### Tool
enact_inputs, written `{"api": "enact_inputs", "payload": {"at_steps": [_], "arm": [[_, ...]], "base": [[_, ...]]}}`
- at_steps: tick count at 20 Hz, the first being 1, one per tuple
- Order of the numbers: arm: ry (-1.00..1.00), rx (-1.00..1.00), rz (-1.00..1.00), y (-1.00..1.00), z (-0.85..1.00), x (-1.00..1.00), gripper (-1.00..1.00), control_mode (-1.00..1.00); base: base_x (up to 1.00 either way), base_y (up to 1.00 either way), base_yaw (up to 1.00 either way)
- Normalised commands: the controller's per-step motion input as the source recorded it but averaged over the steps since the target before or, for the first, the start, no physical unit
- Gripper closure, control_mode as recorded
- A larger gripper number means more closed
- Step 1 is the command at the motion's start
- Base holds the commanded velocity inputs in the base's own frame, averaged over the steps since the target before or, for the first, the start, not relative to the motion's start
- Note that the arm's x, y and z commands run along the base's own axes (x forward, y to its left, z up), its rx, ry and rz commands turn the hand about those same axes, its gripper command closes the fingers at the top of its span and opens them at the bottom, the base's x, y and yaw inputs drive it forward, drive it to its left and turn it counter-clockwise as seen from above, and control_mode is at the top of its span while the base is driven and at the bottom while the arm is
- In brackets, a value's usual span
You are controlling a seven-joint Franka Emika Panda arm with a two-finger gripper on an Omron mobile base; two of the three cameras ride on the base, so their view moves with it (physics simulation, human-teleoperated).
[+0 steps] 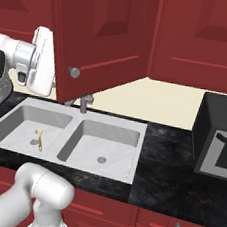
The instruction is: Open the cabinet, pick the kettle from the cabinet, and place it in the sink.
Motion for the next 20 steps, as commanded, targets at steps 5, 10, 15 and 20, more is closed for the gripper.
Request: {"api": "enact_inputs", "payload": {"at_steps": [5,10,15,20], "arm": [[0.0,0.06,-0.1,-0.39,0.0,-0.38,-1.0,-1.0],[0.0,0.05,-0.04,-0.54,0.0,-0.37,-1.0,-1.0],[0.0,0.03,0.0,-0.56,0.0,-0.35,-1.0,-1.0],[0.0,0.03,0.0,-0.57,0.0,-0.31,-1.0,-1.0]], "base": [[0.0,0.0,0.0],[0.0,0.0,0.0],[0.0,0.0,0.0],[0.0,0.0,0.0]]}}
